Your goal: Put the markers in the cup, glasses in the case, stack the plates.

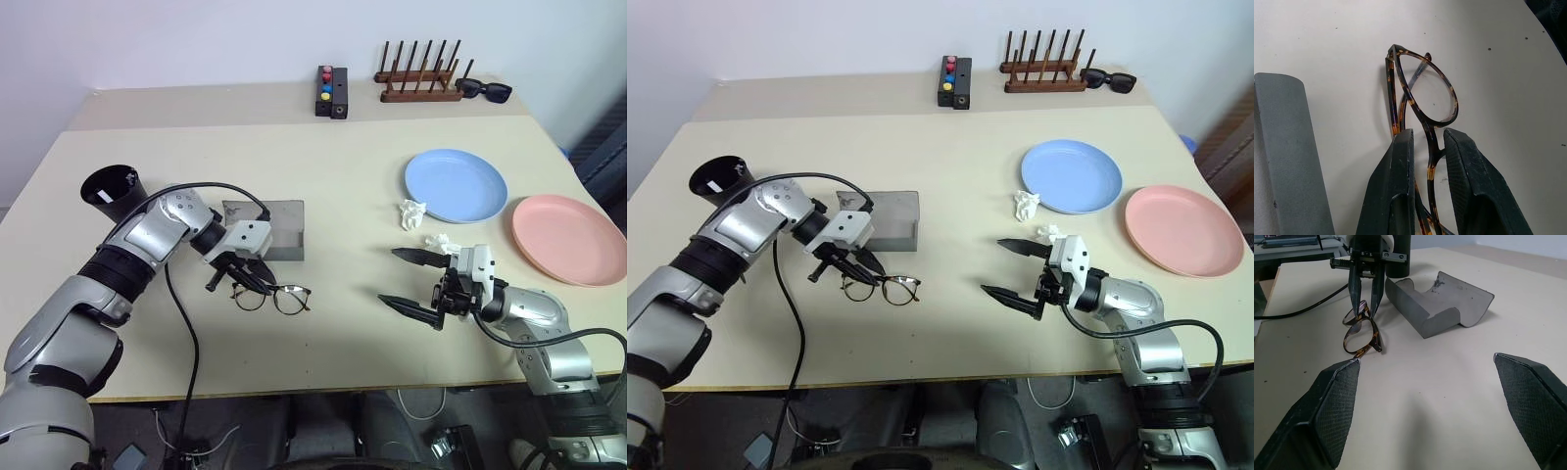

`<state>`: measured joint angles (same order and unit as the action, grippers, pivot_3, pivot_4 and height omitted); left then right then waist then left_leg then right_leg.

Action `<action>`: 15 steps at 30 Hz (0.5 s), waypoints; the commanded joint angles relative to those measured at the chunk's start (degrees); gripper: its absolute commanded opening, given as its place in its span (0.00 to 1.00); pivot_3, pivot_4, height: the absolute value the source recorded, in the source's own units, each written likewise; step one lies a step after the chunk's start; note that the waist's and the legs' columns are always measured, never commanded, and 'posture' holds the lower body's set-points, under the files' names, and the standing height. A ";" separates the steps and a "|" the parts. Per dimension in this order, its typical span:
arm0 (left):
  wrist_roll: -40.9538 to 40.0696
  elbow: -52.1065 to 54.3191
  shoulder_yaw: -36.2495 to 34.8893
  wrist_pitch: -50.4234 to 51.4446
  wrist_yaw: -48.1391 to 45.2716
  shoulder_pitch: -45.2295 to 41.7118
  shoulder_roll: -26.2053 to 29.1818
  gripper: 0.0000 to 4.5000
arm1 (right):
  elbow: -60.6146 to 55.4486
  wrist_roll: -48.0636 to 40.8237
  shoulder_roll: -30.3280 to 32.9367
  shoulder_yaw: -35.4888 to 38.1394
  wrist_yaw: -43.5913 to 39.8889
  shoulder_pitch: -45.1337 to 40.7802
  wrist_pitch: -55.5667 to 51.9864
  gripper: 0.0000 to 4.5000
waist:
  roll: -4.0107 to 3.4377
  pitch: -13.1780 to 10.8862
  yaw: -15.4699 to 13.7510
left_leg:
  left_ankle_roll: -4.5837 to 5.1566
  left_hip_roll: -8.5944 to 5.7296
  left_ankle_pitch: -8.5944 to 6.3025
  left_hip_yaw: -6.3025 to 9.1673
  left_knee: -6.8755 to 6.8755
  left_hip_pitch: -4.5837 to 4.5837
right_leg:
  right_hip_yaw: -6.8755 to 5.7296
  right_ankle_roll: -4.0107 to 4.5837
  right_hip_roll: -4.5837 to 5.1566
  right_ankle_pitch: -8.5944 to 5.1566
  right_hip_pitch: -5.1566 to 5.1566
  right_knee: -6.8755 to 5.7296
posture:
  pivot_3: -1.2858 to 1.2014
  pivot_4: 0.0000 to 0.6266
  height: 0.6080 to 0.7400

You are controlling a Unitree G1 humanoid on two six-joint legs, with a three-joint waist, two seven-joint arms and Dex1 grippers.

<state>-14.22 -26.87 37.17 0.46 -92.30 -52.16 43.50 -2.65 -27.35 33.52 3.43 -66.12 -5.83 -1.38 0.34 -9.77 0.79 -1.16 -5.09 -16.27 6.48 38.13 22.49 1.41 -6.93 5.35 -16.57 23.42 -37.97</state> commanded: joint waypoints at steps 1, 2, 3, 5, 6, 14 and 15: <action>0.27 0.17 -0.54 -1.00 -0.20 -0.80 0.17 0.21 | -2.04 -1.02 0.41 1.28 -0.17 -0.17 0.51 1.00 | 0.00 0.00 -0.01 | 0.00 0.00 0.00 0.00 0.00 0.00 | 0.00 0.00 0.00 0.00 0.00 0.00 | 0.52 0.24 1.00; 0.36 0.21 -0.44 -1.07 -0.20 -0.76 0.07 0.21 | -1.95 -0.99 0.35 1.26 -0.17 -0.18 0.58 1.00 | 0.00 0.00 -0.01 | 0.00 0.00 0.00 0.00 0.00 0.00 | 0.00 0.00 0.00 0.00 0.00 0.00 | 0.52 0.24 1.00; 0.46 0.26 -0.22 -1.26 -0.20 -0.74 0.06 0.21 | -1.92 -0.98 0.30 1.25 -0.16 -0.16 0.64 1.00 | 0.00 0.00 -0.01 | 0.00 0.00 0.00 0.00 0.00 0.00 | 0.00 0.00 0.00 0.00 0.00 0.00 | 0.52 0.24 1.00; 0.70 0.09 0.02 -1.67 -0.20 -0.75 -0.08 0.21 | -1.88 -0.96 0.25 1.29 -0.15 -0.01 0.79 1.00 | 0.00 0.00 -0.01 | 0.00 0.00 0.00 0.00 0.00 0.00 | 0.00 0.00 0.00 0.00 0.00 0.00 | 0.52 0.24 1.00; 0.96 -0.22 0.01 -1.93 -0.20 -0.82 -0.32 0.21 | -1.85 -0.97 0.24 1.34 -0.16 0.10 0.88 1.00 | 0.00 0.00 -0.01 | 0.00 0.00 0.00 0.00 0.00 0.00 | 0.00 0.00 0.00 0.00 0.00 0.00 | 0.52 0.24 1.00; 1.76 -2.08 0.29 -2.85 -0.20 -1.52 -1.66 0.21 | -2.96 -1.10 0.31 1.59 0.54 0.93 0.63 1.00 | 0.00 0.00 -0.01 | 0.24 0.00 -0.14 0.00 0.00 0.00 | 0.00 0.00 0.00 0.00 0.00 0.00 | 0.52 0.24 1.00; 1.78 -2.28 0.33 -2.93 -0.20 -1.62 -1.76 0.21 | -3.09 -1.14 0.34 1.62 0.64 0.96 0.57 1.00 | 0.00 0.00 -0.02 | 0.24 0.00 -0.14 0.00 0.01 0.00 | 0.00 0.00 0.00 0.00 0.00 0.00 | 0.52 0.24 1.00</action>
<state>-12.90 -29.21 37.46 -1.74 -92.30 -52.28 41.67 -2.72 -27.36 33.52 3.50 -65.65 -4.84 -1.23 0.34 -9.77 0.76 -0.92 -5.09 -16.41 6.49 38.14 22.49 1.41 -6.94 5.35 -16.57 23.41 -37.97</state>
